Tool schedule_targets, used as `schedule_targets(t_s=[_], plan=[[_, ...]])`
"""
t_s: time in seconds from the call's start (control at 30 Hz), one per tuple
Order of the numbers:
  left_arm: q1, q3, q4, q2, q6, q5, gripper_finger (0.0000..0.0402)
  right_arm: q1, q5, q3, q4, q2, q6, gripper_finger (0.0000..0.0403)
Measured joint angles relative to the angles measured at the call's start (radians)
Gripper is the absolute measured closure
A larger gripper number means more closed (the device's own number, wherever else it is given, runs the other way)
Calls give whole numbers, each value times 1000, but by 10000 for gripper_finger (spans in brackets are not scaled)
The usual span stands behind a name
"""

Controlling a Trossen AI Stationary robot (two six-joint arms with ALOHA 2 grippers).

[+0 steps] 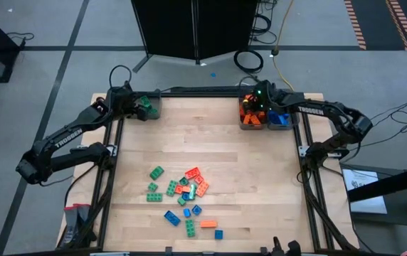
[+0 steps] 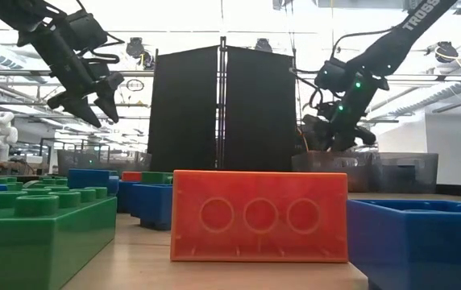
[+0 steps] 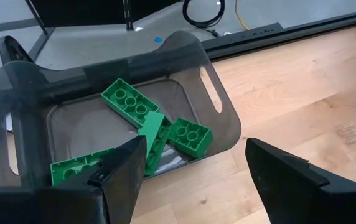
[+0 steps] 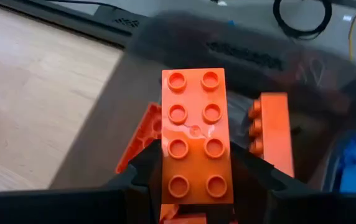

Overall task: Sort blocks
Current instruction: Put the orange game piece into the middle black bin

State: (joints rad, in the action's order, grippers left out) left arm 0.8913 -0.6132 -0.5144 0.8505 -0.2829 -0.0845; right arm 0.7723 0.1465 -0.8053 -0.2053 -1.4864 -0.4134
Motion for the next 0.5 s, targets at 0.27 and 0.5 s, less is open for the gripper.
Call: schedule_targets(t_s=[0.27, 0.5], plan=[[0, 0, 0, 0, -1, -3, 125, 0, -22, 68, 65, 0, -26, 284], [0, 0, 2, 0, -3, -3, 125, 14, -21, 73, 68, 0, -28, 284]])
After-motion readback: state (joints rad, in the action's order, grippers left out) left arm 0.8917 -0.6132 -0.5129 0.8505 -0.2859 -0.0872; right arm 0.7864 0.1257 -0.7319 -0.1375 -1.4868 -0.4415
